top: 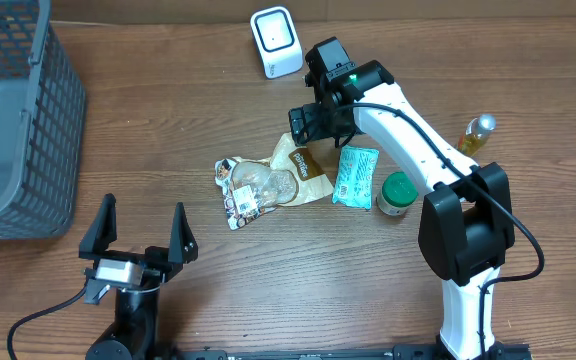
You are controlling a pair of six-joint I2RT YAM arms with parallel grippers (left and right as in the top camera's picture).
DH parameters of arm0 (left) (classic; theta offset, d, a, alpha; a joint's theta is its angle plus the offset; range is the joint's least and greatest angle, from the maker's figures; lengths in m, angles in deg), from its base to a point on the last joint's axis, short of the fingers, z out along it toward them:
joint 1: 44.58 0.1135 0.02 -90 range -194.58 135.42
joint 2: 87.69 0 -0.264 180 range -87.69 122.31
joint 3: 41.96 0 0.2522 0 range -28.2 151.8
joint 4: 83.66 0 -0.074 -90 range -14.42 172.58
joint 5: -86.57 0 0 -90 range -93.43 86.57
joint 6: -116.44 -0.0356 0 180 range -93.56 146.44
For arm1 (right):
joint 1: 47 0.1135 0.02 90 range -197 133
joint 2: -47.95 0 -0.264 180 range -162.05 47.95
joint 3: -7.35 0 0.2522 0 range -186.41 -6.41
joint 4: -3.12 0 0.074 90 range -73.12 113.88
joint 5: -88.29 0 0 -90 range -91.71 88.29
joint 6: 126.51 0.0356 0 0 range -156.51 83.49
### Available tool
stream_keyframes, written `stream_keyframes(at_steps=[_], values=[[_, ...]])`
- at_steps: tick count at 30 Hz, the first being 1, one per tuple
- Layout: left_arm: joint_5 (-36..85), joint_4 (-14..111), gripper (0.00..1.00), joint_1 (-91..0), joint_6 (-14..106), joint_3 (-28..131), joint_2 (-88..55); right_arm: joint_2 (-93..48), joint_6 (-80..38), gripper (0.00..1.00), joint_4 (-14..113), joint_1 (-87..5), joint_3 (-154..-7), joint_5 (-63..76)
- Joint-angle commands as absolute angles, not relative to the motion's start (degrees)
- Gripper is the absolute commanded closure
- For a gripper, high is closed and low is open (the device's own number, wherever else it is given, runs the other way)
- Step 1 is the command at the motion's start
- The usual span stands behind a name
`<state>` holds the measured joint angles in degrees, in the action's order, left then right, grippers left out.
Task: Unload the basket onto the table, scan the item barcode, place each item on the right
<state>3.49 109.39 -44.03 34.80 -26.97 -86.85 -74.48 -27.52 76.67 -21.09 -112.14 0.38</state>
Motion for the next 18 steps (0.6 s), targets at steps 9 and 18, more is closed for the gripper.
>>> stream_keyframes(at_steps=[9, 18], values=[[2.09, 91.20, 0.00, -38.61, 33.38, -27.93, -87.51, -74.59, -27.32, 0.00, 76.49, -21.09, -112.10, 0.01], [0.38, 78.35, 0.00, -39.20, 22.37, -27.93, -87.51, -74.59, -27.32, 0.00, 76.49, -21.09, -112.10, 0.01]])
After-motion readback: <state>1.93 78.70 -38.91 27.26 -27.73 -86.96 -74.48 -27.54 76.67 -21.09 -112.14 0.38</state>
